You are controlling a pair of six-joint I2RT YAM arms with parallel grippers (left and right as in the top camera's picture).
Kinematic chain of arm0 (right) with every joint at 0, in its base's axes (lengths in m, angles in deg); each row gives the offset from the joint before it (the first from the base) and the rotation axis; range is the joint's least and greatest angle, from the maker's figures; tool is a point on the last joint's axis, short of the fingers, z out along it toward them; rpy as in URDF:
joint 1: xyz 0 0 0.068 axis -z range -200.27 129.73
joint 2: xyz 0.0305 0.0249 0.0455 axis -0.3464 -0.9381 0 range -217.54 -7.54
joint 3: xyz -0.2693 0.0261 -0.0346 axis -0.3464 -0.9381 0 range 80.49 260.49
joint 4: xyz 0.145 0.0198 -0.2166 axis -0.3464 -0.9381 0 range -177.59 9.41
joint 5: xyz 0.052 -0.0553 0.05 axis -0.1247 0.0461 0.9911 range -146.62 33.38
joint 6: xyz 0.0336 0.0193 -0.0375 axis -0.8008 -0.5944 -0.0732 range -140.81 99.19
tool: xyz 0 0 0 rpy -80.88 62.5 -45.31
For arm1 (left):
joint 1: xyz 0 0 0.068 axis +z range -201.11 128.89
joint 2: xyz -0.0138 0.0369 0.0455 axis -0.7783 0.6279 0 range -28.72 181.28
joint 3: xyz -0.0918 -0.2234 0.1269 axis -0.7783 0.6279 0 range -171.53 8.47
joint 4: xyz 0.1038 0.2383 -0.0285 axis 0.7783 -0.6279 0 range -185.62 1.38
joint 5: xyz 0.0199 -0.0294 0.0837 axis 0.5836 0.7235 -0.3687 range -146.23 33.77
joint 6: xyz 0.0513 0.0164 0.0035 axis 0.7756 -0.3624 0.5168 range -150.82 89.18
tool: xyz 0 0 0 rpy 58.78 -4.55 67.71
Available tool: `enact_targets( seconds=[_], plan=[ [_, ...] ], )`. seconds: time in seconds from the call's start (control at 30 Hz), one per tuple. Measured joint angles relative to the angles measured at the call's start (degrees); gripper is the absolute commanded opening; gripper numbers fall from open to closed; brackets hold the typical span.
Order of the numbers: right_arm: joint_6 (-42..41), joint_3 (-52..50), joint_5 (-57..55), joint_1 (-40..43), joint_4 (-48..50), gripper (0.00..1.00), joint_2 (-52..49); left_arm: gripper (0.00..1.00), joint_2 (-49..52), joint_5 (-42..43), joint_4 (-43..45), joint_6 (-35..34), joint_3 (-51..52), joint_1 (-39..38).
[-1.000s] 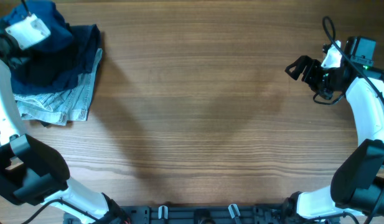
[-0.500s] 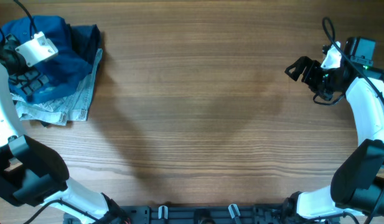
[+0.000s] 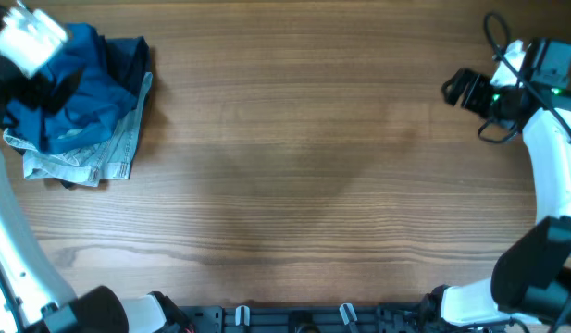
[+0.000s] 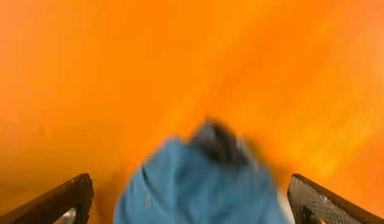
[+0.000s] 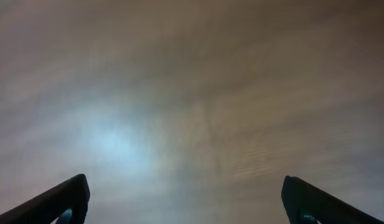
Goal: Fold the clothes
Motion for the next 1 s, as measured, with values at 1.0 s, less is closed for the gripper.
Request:
enact_targets(
  seconds=[1.0],
  plan=[
    [-0.2,4.4,-1.0,0.0,11.1,1.0,18.6,1.0,-1.1,-4.7,-5.2,-79.1,-0.1,-16.3]
  ],
)
